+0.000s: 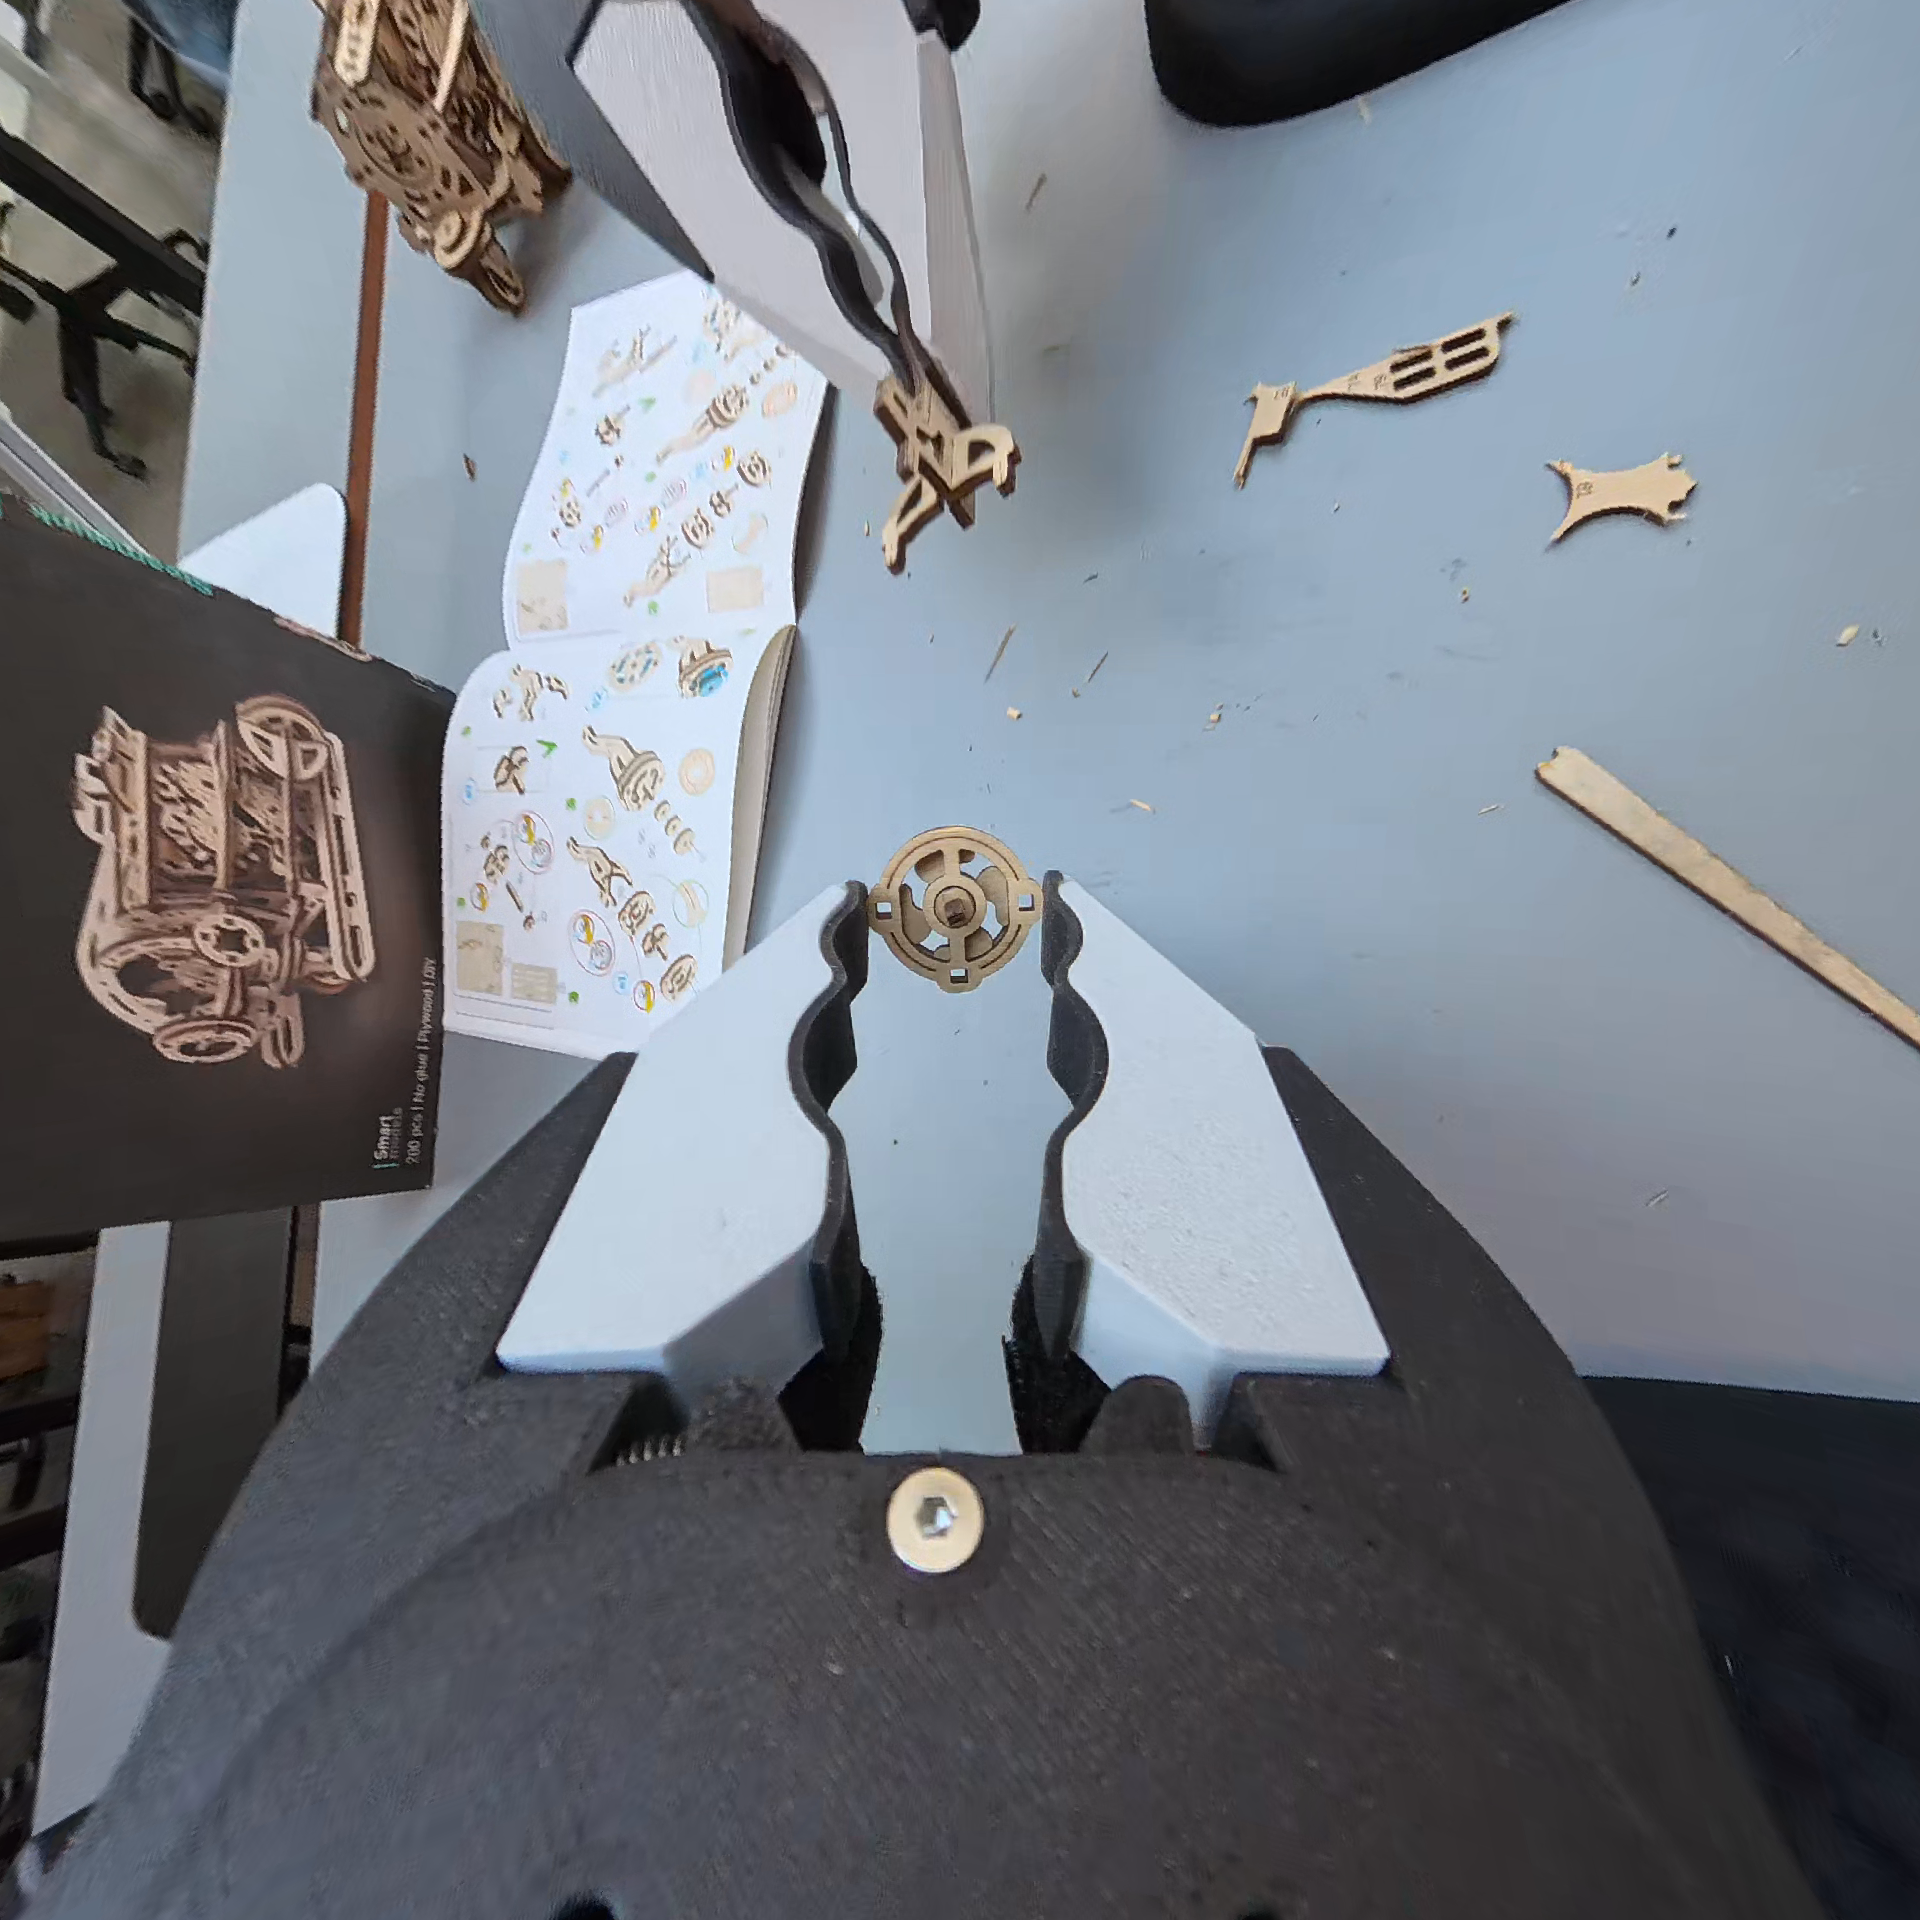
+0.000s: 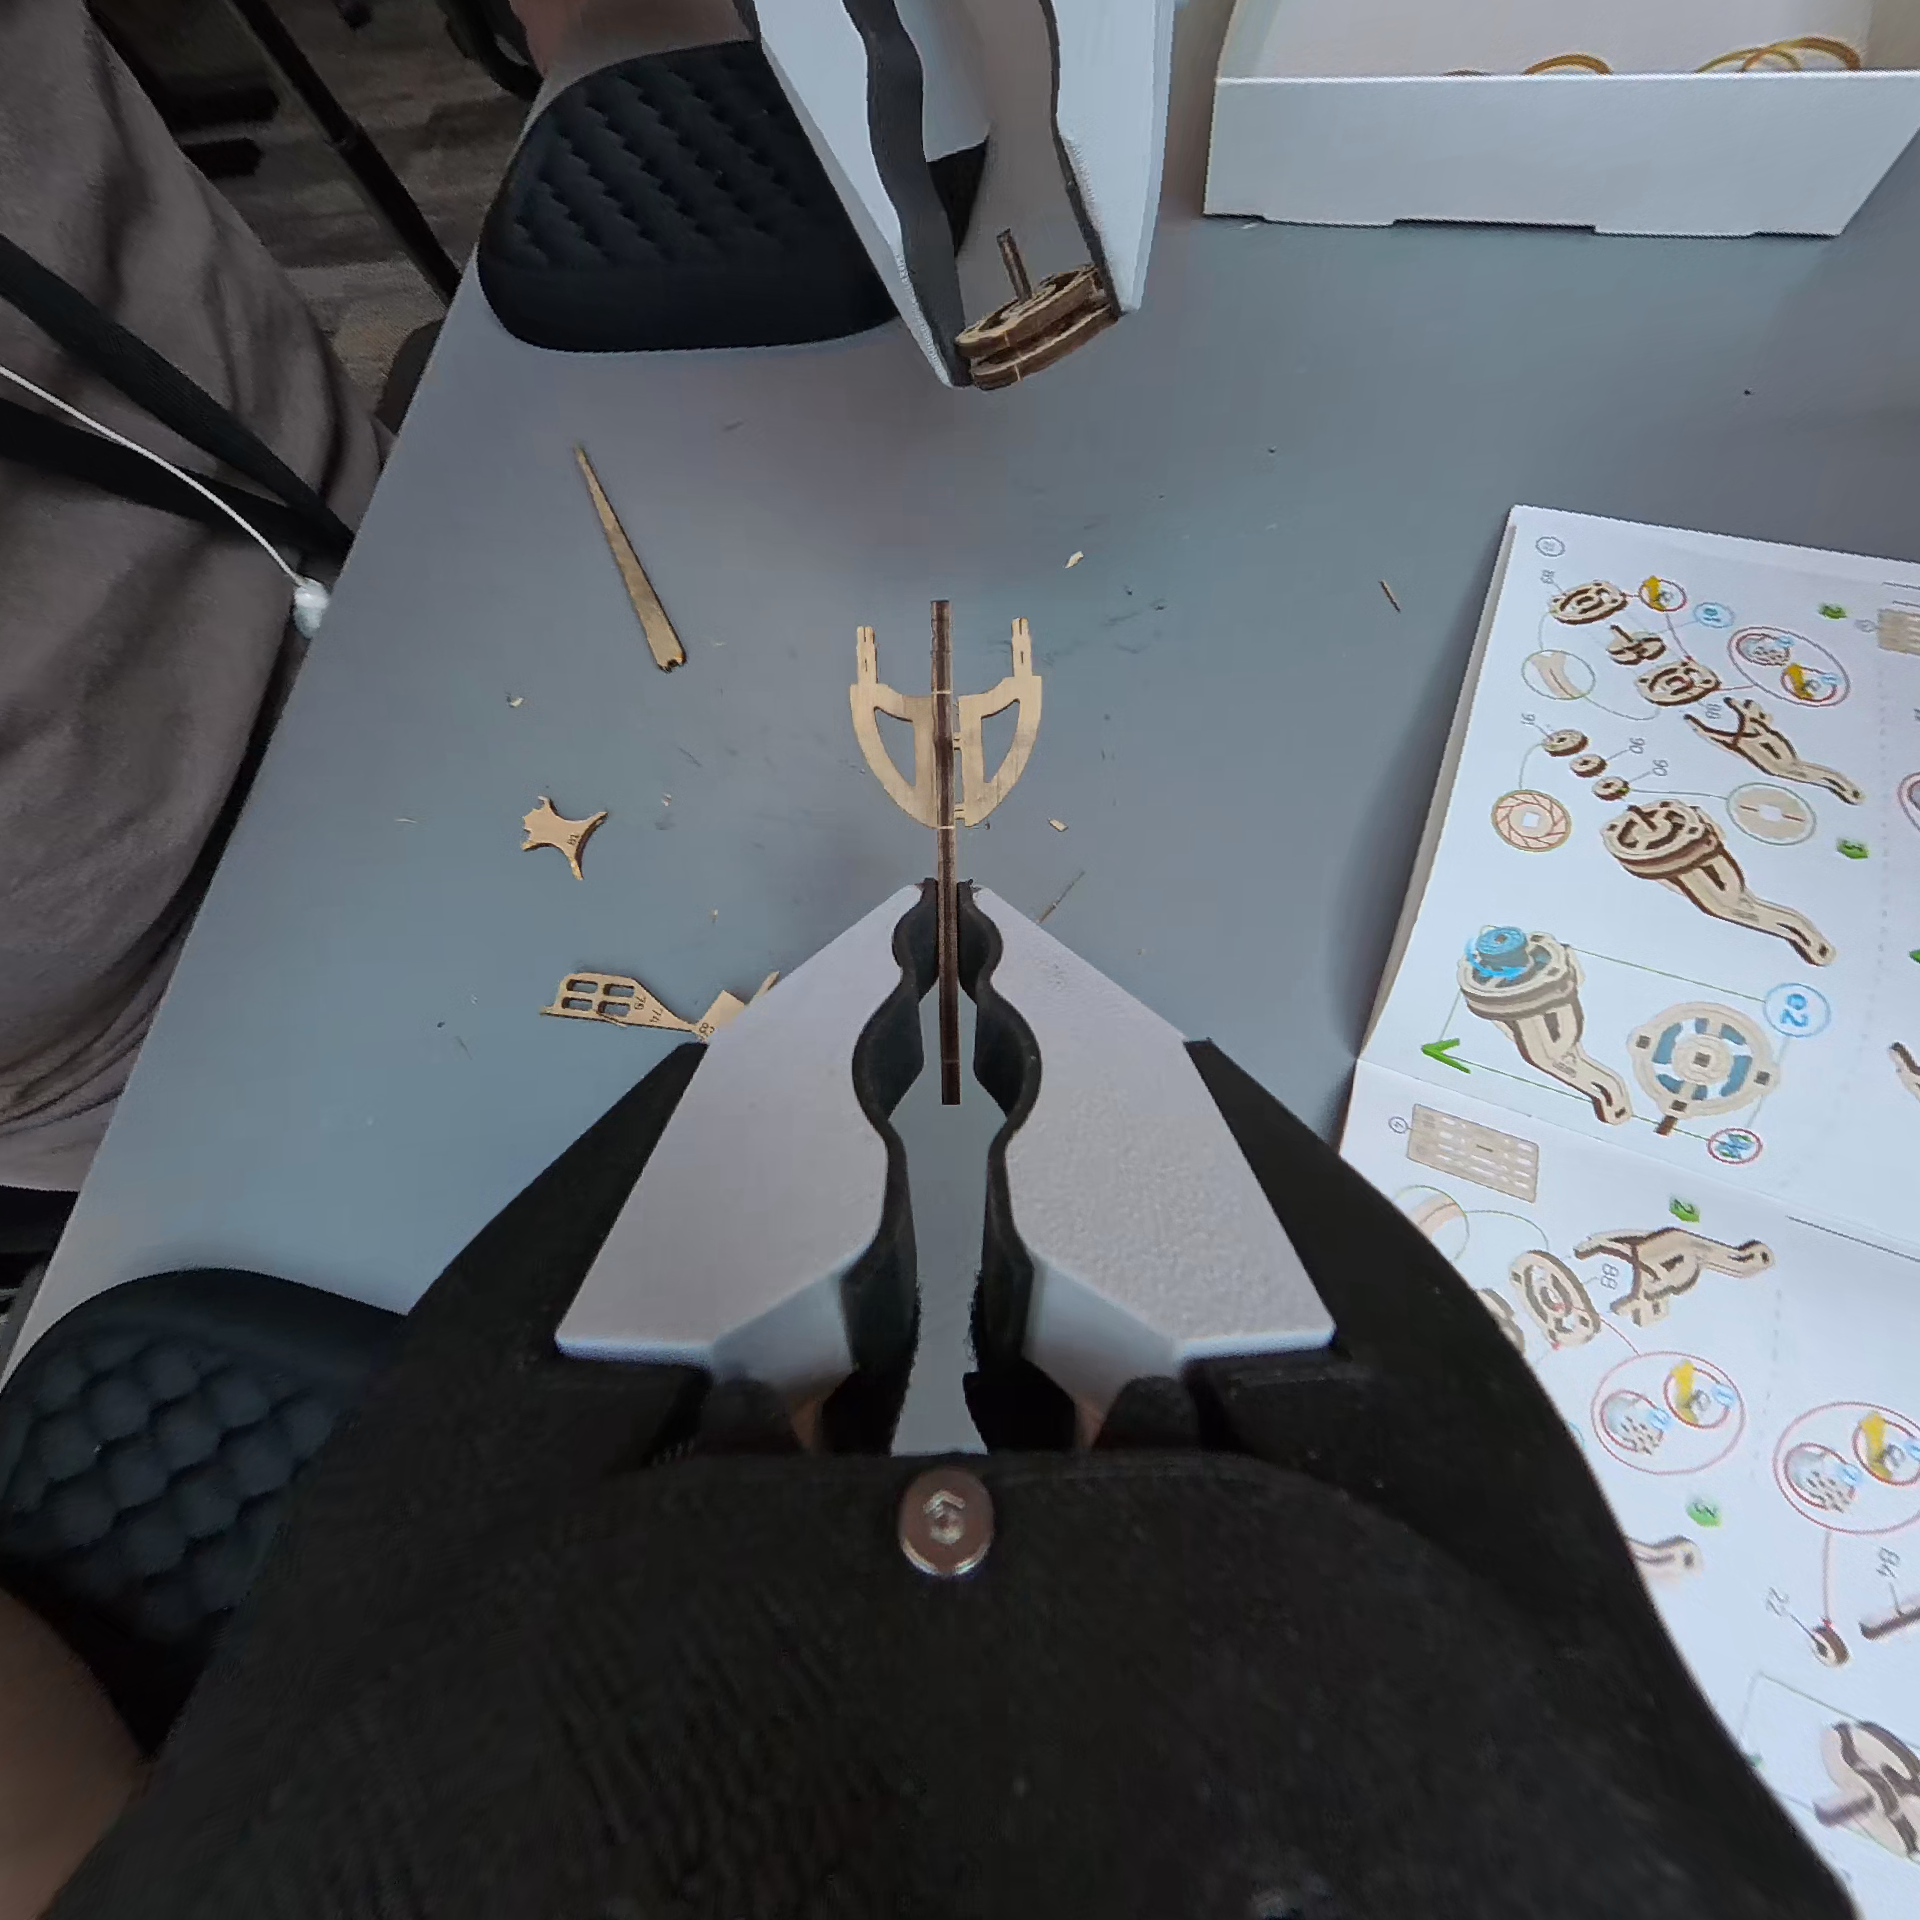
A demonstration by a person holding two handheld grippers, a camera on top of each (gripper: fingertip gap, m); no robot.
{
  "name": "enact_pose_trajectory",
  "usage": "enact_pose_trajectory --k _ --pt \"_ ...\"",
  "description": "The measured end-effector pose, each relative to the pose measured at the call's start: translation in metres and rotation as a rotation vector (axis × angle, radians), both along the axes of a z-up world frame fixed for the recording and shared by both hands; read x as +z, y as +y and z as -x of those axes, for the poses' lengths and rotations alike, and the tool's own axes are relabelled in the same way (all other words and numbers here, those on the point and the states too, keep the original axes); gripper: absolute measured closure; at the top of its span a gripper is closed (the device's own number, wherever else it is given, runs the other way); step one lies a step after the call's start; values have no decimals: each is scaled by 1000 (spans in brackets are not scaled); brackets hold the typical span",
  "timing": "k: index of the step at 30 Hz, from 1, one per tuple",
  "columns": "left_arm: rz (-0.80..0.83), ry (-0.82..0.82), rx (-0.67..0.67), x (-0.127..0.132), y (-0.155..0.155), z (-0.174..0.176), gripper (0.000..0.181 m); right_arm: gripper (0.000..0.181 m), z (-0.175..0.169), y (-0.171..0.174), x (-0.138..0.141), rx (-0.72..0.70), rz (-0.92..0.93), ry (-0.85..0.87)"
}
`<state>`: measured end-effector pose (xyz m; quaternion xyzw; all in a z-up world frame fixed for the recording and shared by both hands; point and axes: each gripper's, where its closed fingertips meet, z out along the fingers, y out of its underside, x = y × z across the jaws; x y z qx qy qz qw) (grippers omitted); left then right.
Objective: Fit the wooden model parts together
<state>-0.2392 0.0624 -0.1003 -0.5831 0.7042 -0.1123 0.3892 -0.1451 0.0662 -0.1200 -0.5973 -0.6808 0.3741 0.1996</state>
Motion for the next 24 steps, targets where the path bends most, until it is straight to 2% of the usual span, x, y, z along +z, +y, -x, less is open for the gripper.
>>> enact_pose_trajectory --k 9,14,24 --pt "-164 -145 -99 38 -36 -21 150 181 14 -36 20 145 222 93" --pt "-197 -196 -160 51 -57 -28 150 181 18 -51 30 211 288 123" --pt "-119 -353 -210 75 -79 -30 150 181 21 -77 52 341 465 179"
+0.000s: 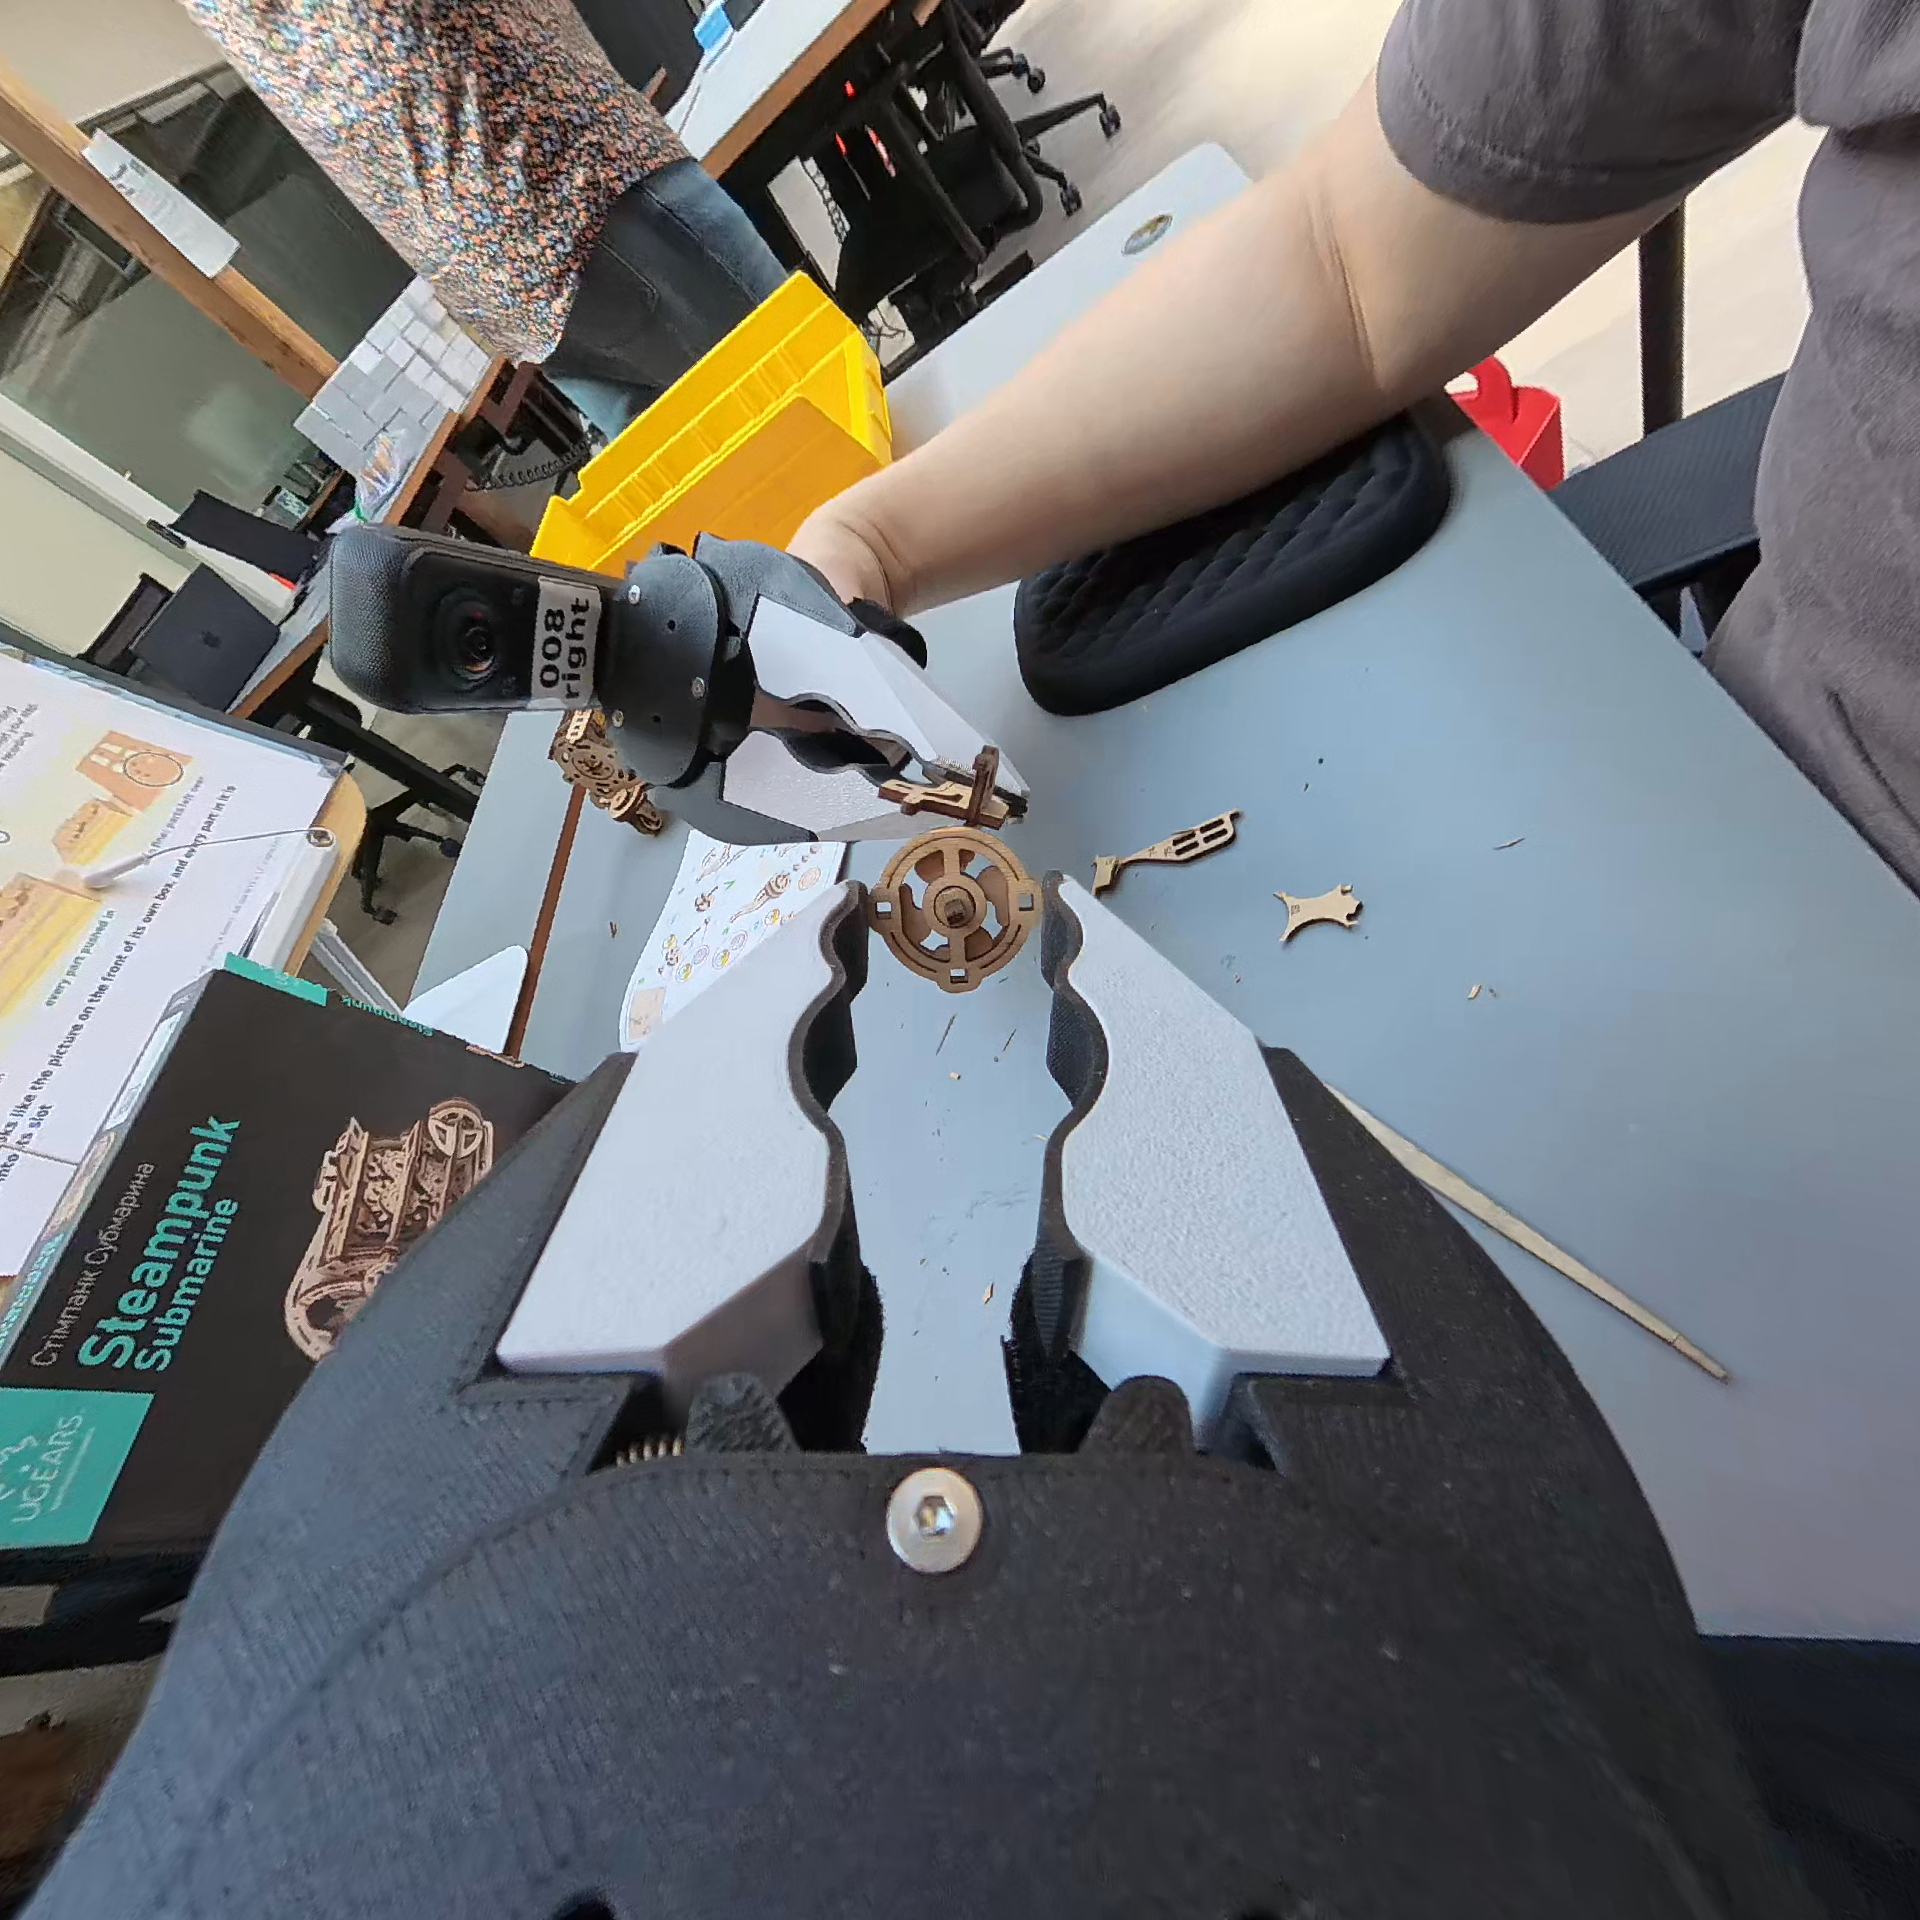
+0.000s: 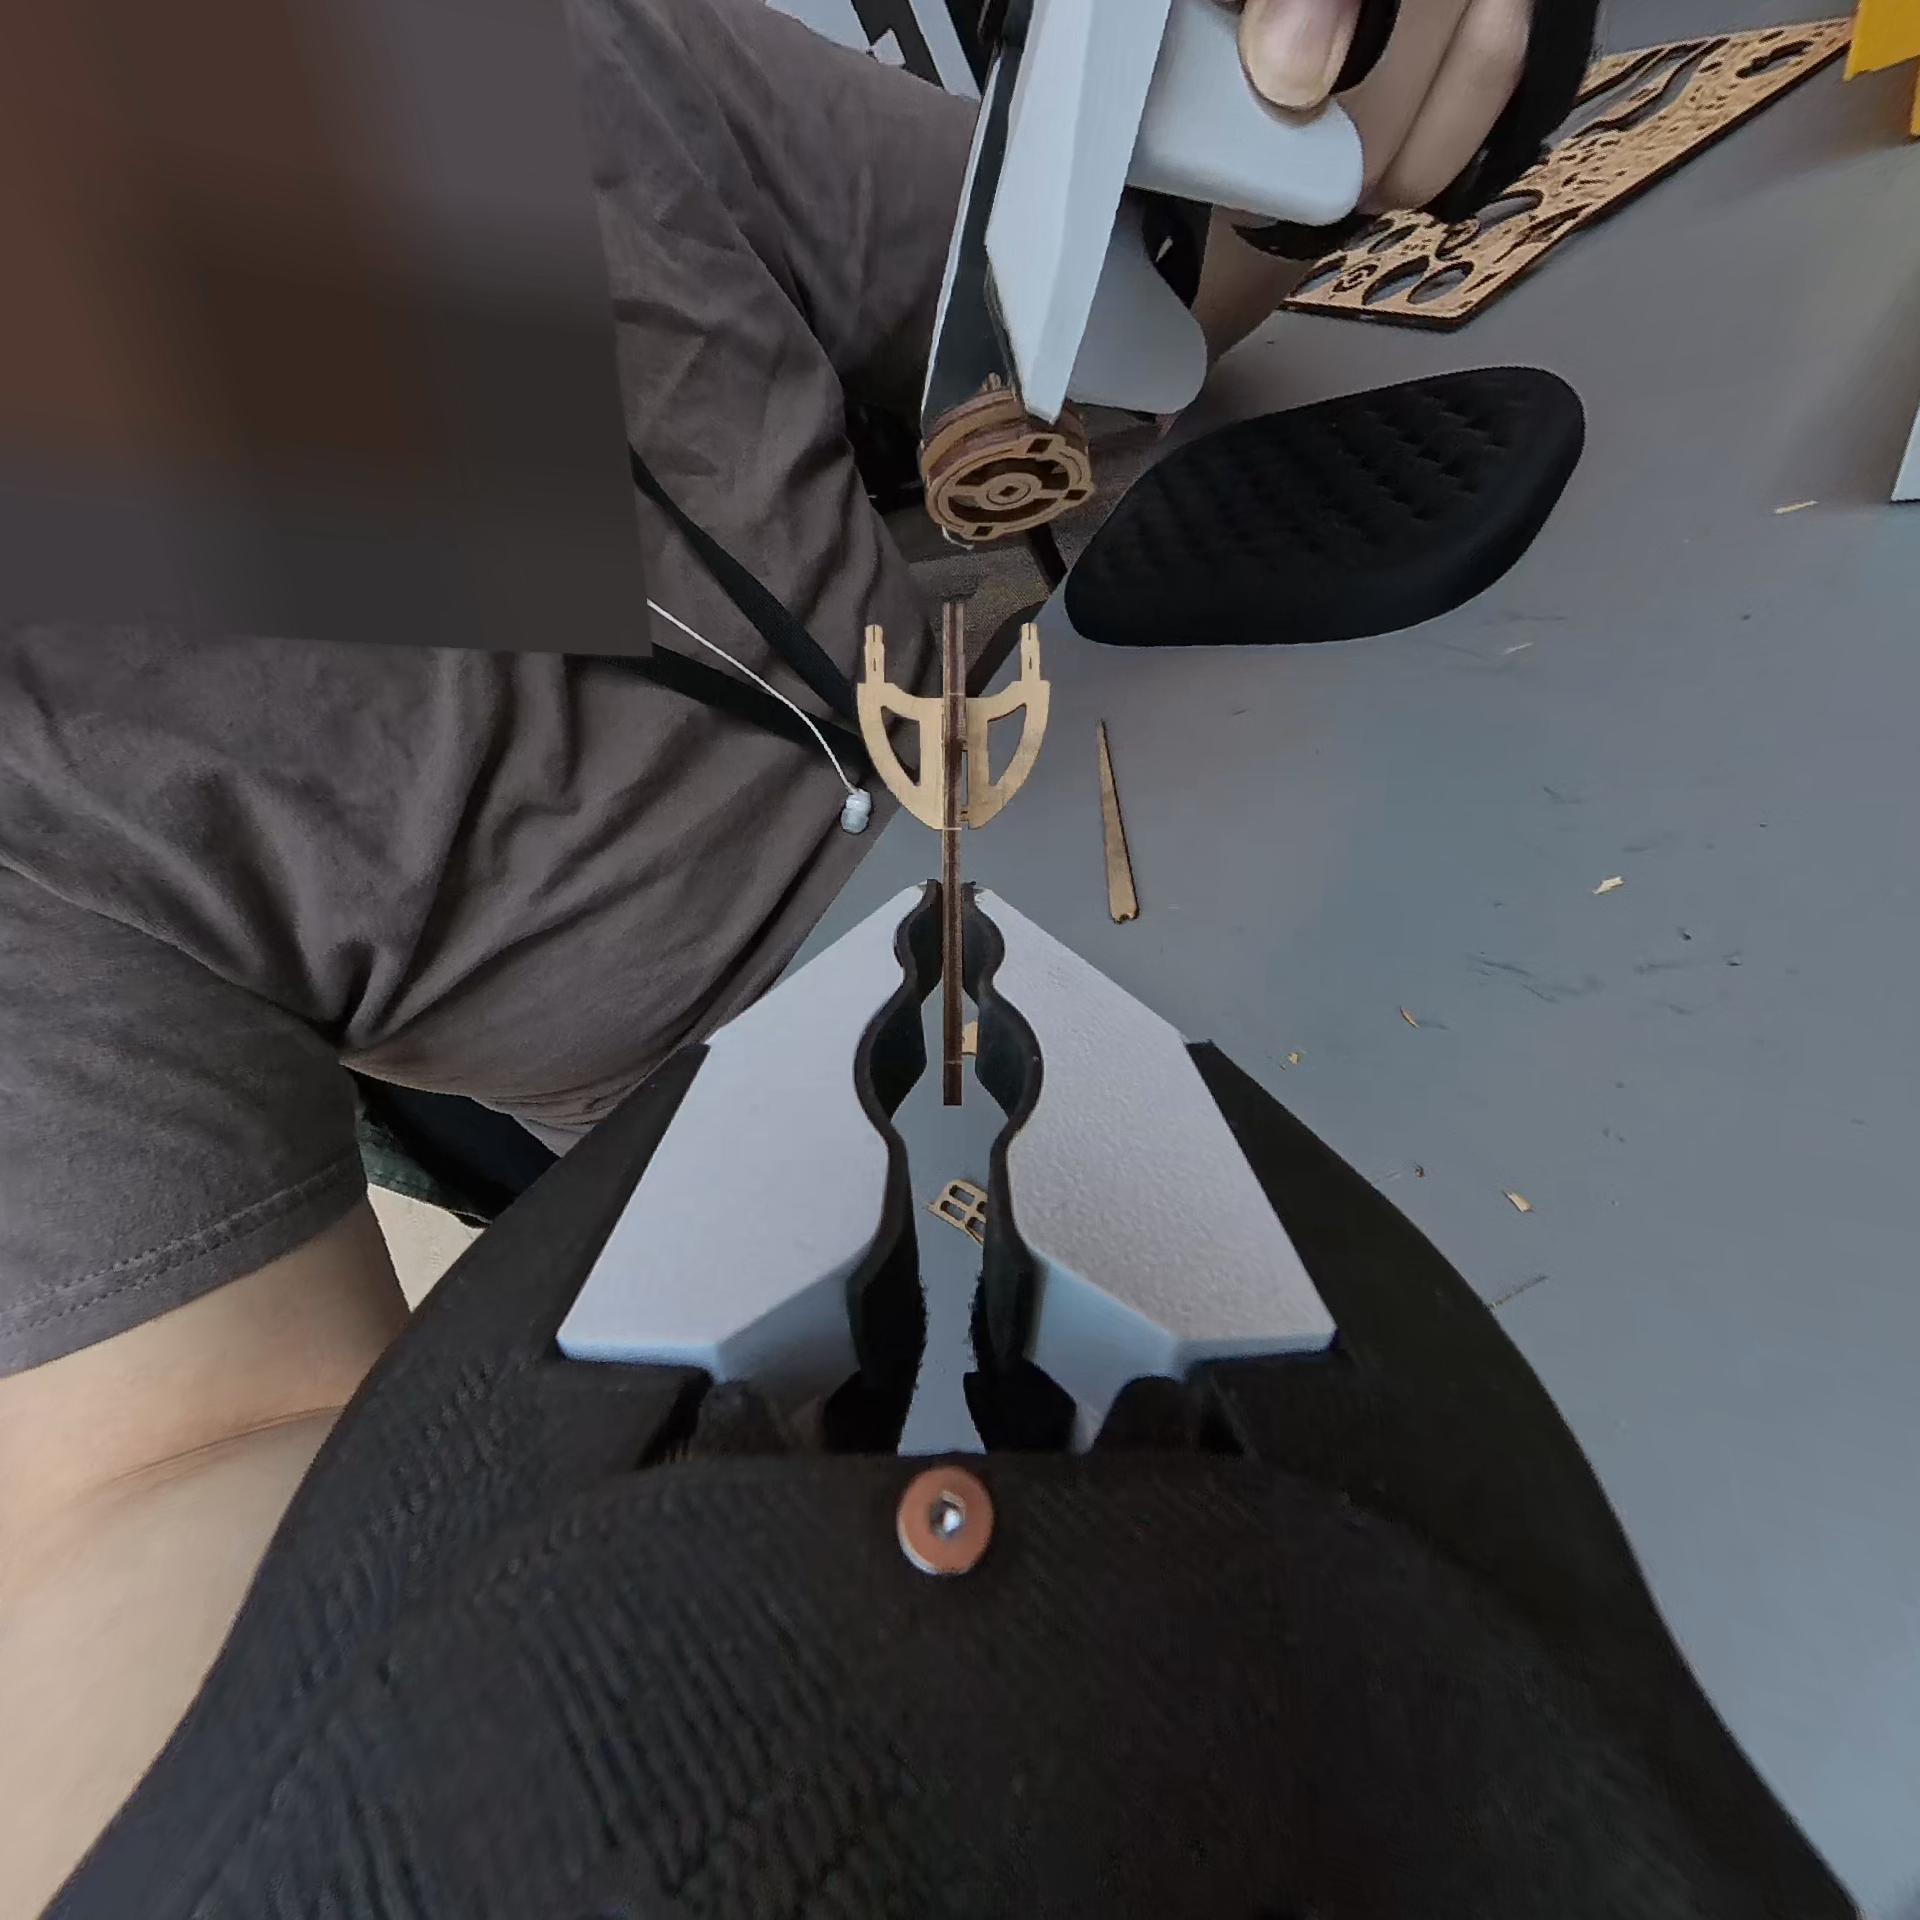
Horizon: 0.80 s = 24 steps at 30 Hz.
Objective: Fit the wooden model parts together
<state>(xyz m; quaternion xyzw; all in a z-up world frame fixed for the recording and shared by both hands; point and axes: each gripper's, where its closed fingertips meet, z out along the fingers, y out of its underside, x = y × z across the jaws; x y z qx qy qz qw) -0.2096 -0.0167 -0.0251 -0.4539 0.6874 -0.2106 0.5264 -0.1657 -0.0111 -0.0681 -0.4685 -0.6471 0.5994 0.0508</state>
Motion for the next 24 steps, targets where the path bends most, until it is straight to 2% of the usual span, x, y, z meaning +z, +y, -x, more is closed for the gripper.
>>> enact_pose_trajectory --k 13,24 --pt "221 -244 -153 42 -17 2 150 181 10 -25 39 122 177 129" --pt "388 -386 -294 67 -26 2 150 181 17 -43 65 154 274 130"
